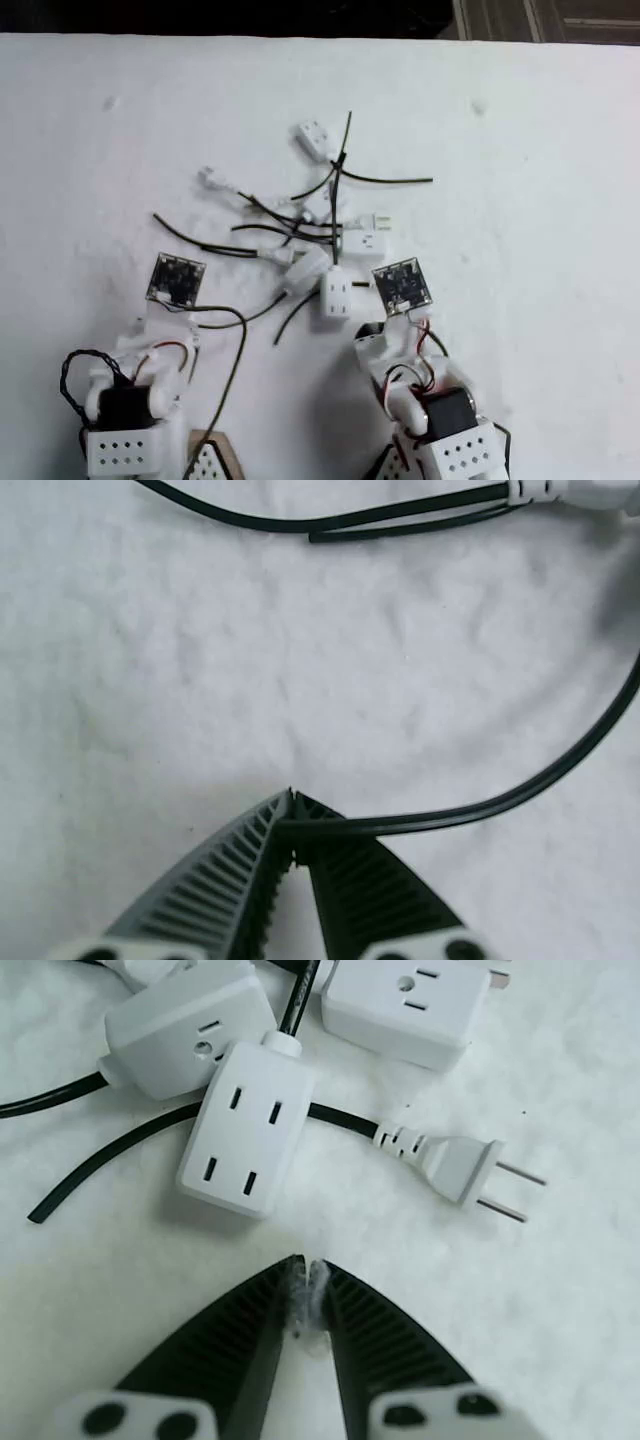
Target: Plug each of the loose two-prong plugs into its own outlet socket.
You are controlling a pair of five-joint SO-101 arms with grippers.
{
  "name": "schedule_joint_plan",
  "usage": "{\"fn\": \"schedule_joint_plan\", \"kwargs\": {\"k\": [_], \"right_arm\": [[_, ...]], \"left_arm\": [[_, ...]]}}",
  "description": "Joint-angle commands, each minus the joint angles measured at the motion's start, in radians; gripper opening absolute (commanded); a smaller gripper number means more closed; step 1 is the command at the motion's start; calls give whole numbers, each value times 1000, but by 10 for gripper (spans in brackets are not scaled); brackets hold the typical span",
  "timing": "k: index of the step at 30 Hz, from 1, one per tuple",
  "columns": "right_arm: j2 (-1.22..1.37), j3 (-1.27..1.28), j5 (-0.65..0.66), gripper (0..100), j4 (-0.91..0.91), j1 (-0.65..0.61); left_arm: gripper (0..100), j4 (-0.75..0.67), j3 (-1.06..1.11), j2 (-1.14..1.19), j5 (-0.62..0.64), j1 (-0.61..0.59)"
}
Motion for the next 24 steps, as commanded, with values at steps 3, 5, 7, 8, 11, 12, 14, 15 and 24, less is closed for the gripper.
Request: {"fn": "schedule_joint_plan", "kwargs": {"k": [3, 5, 7, 8, 11, 12, 14, 15, 24], "right_arm": [[-1, 12, -8, 18, 4, 1], [-2, 12, -6, 18, 4, 1], [2, 12, -8, 18, 5, 7], [5, 12, -3, 18, 16, 1], [-5, 0, -2, 18, 97, -12], [-12, -14, -2, 18, 105, -19], [-28, -38, -2, 18, 113, -12], [-36, -49, -2, 18, 124, -5], [-38, -206, -9, 18, 39, 197]], "left_arm": [[24, -25, -41, -10, -11, -4], [24, -38, -81, -10, -8, -4], [24, -46, -140, -10, -6, -4], [24, -44, -167, -10, -5, -4], [24, -44, -224, -10, -3, -1], [24, -44, -236, -10, -3, -1], [24, -44, -258, -10, -3, 1], [24, -44, -269, -10, -3, -1], [24, -37, -466, -10, -3, -1]]}}
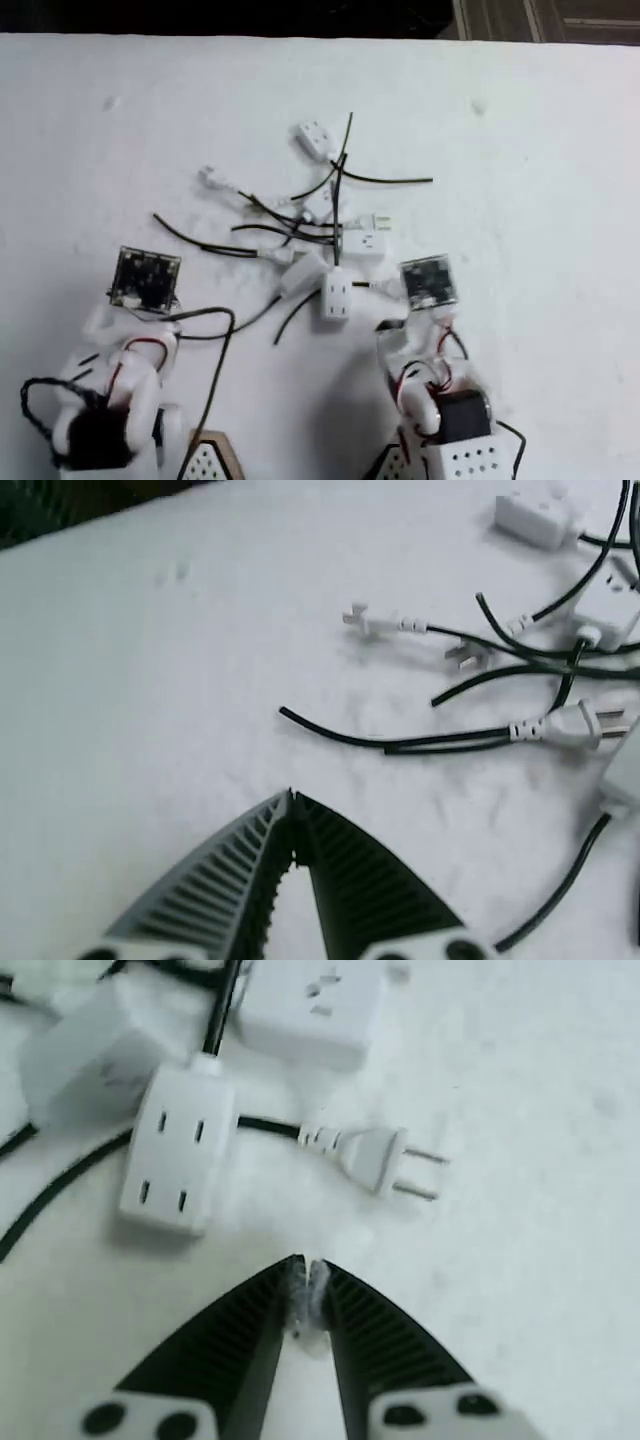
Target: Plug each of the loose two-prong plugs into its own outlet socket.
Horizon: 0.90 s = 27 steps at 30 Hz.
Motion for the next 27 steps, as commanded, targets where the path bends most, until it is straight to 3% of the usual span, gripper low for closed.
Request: {"fn": "schedule_joint_plan", "kwargs": {"k": [1, 4, 10, 14, 23, 27], "right_arm": [[-2, -100, -3, 18, -67, 50], [-2, -153, 14, 18, -101, 51], [-1, -287, 282, 18, -102, 50], [65, -362, 333, 18, -102, 2], [751, -661, 445, 67, -82, -2], [1043, -810, 618, 70, -38, -1]], "left_arm": [[24, -15, -103, -2, -3, -1], [24, -15, -55, -2, -3, -1], [25, -23, 68, -2, -11, -4], [26, -21, 86, -2, -11, -2], [26, -52, 121, -2, -11, -1], [26, -52, 133, -2, -11, 1]]}}
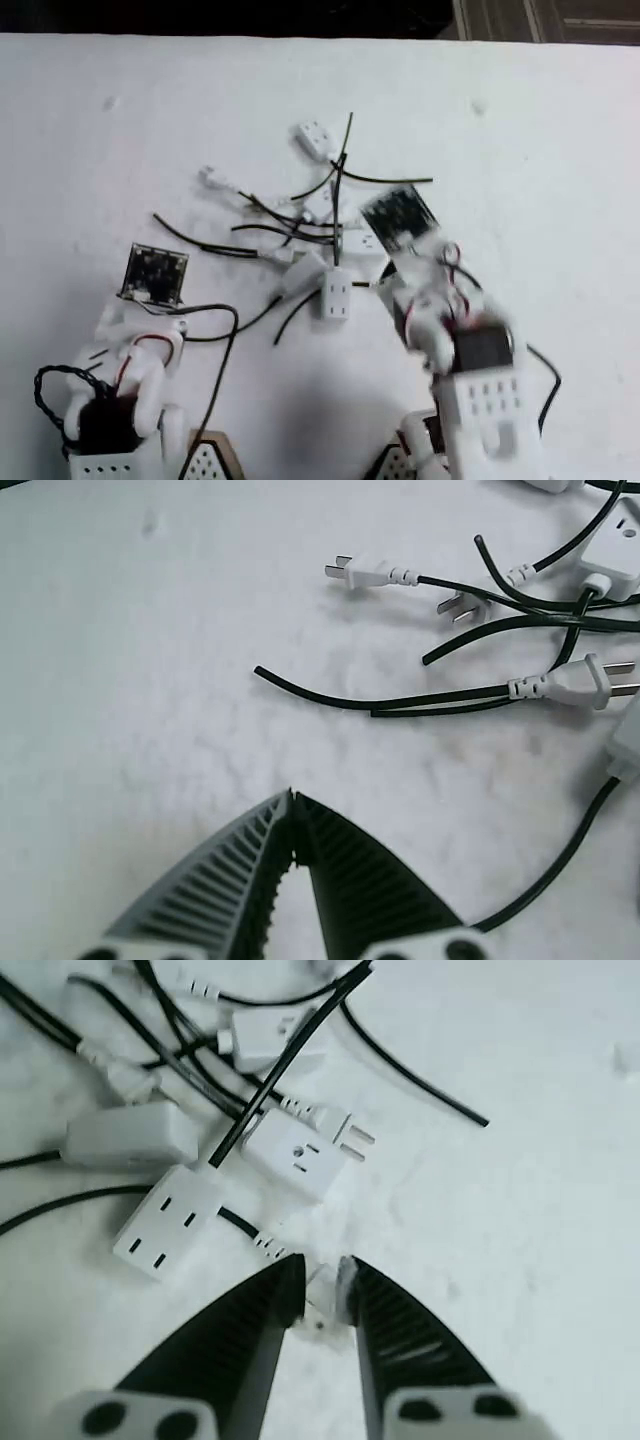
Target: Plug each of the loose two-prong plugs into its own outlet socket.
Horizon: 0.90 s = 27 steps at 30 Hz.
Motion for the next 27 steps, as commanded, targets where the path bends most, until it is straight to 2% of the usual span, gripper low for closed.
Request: {"fn": "schedule_joint_plan", "kwargs": {"k": [1, 5, 13, 17, 27], "right_arm": [[277, -163, 160, 70, 47, -2], [515, -308, 255, 78, 124, -4], [886, -532, 402, 285, 239, -2], [1010, -589, 440, 290, 237, -2], [1259, -715, 439, 290, 234, -2]], "left_arm": [[27, -23, 12, -1, -11, 1], [27, -23, 14, -1, -11, 1], [25, -23, 15, -1, -11, 1], [26, -25, 23, -1, -12, 1], [26, -25, 25, -1, -12, 1]]}}
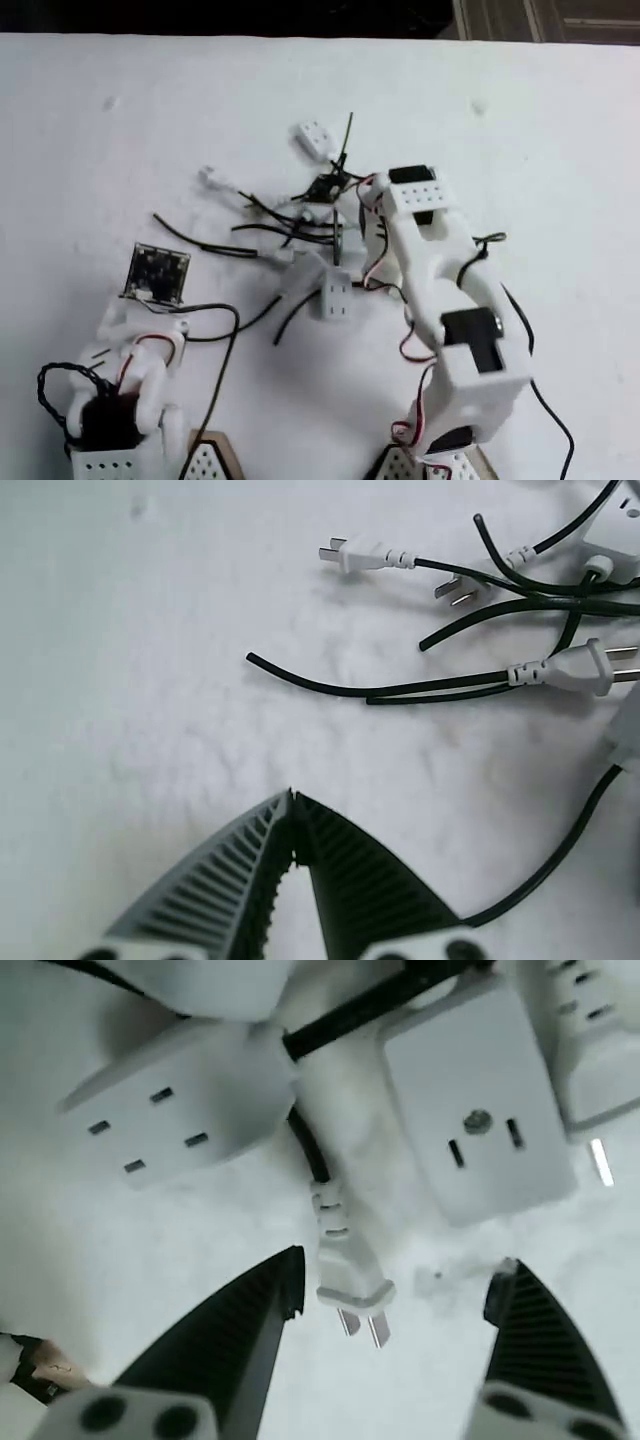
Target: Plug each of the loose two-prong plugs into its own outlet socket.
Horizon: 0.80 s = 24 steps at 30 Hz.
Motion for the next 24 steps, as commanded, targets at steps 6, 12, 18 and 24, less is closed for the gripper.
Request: {"fn": "schedule_joint_plan", "kwargs": {"k": [6, 12, 18, 24], "right_arm": [[145, -95, 11, 256, 15, 19], [151, -107, 11, 12, 68, 22], [127, -106, 11, 19, 134, 10], [-18, -100, 5, 16, 166, 15]], "left_arm": [[26, -21, -3, -2, -12, 1], [26, -21, -3, -2, -12, 1], [26, -21, -3, -2, -12, 1], [26, -21, -2, -2, -12, 1]]}}
